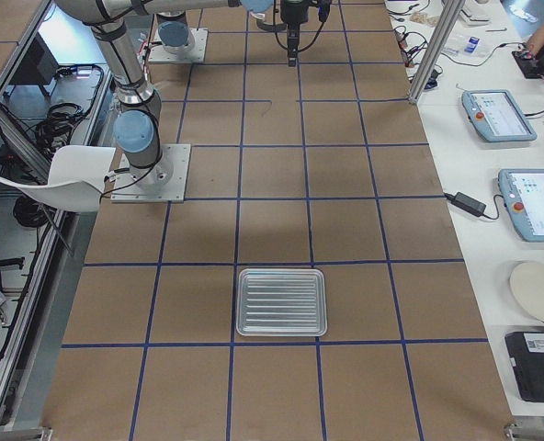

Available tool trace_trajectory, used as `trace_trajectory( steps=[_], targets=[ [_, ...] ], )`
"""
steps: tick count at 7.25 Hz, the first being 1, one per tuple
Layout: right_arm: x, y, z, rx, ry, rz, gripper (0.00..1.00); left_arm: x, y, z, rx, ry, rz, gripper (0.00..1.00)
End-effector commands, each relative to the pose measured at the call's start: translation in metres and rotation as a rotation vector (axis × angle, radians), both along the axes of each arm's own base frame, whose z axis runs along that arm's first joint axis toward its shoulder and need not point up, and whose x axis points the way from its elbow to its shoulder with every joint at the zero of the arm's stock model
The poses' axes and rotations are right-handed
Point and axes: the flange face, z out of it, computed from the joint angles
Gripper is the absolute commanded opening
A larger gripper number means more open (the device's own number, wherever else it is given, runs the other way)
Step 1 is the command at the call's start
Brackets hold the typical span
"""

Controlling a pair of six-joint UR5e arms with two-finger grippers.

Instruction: Place bearing gear from tray to pile

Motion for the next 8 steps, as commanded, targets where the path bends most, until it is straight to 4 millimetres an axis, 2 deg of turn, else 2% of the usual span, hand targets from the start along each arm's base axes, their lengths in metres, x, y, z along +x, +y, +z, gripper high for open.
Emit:
trace_trajectory(
  steps=[1, 3, 4, 5, 7, 8],
  targets=[
    [0.000, 0.000, 0.000, 0.000, 0.000, 0.001, 1.00, -0.083, 0.028, 0.023, -0.040, 0.010, -0.015, 1.00],
    [0.000, 0.000, 0.000, 0.000, 0.002, 0.000, 1.00, -0.092, 0.046, 0.041, -0.038, 0.043, 0.000, 1.00],
    [0.000, 0.000, 0.000, 0.000, 0.003, 0.002, 1.00, -0.095, 0.046, 0.046, -0.044, 0.104, 0.003, 1.00],
    [0.000, 0.000, 0.000, 0.000, 0.002, 0.000, 1.00, -0.093, 0.044, 0.048, -0.045, 0.094, 0.008, 1.00],
    [0.000, 0.000, 0.000, 0.000, 0.002, 0.000, 1.00, -0.071, 0.042, 0.053, -0.004, 0.053, 0.055, 1.00],
    [0.000, 0.000, 0.000, 0.000, 0.002, 0.000, 1.00, -0.070, 0.042, 0.055, 0.032, 0.059, 0.121, 1.00]
  ],
)
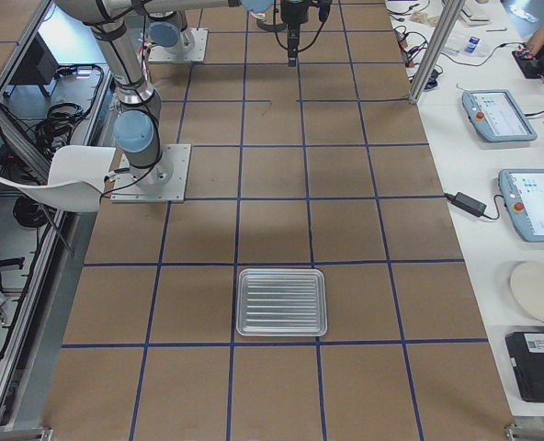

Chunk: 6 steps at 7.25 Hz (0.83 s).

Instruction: Place bearing gear from tray to pile

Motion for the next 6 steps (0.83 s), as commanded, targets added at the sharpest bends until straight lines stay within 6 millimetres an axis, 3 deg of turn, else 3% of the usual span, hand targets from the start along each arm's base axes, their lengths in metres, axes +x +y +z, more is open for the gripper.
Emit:
trace_trajectory(
  steps=[1, 6],
  targets=[
    [0.0001, 0.0000, 0.0000, 0.000, -0.002, 0.001, 1.00, 0.0063, -0.0027, 0.0068, 0.051, 0.001, 0.076, 1.00],
    [0.0008, -0.0001, 0.0001, -0.001, -0.008, 0.000, 1.00, 0.0050, 0.0014, 0.0024, 0.061, 0.006, 0.090, 1.00]
  ],
)
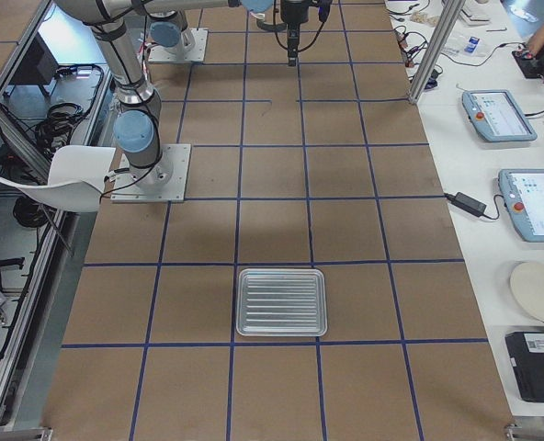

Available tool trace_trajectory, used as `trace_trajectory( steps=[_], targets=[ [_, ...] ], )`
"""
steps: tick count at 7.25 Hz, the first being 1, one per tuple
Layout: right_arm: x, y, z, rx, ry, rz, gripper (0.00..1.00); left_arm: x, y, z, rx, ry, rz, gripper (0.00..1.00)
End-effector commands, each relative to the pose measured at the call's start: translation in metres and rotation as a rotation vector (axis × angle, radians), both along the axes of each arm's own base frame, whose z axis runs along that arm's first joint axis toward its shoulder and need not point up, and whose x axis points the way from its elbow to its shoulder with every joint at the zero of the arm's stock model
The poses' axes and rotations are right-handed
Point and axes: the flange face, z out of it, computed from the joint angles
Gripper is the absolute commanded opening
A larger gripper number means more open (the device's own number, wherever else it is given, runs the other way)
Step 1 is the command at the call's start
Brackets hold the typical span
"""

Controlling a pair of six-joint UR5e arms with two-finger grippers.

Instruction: Place bearing gear from tray to pile

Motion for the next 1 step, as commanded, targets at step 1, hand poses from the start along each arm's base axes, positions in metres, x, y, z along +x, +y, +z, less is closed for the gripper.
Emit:
trace_trajectory(
  steps=[1],
  targets=[
    [0.0001, 0.0001, 0.0003, -0.001, -0.001, 0.000, 1.00, -0.0004, 0.0027, 0.0003, -0.002, 0.000, 0.000, 1.00]
  ],
)
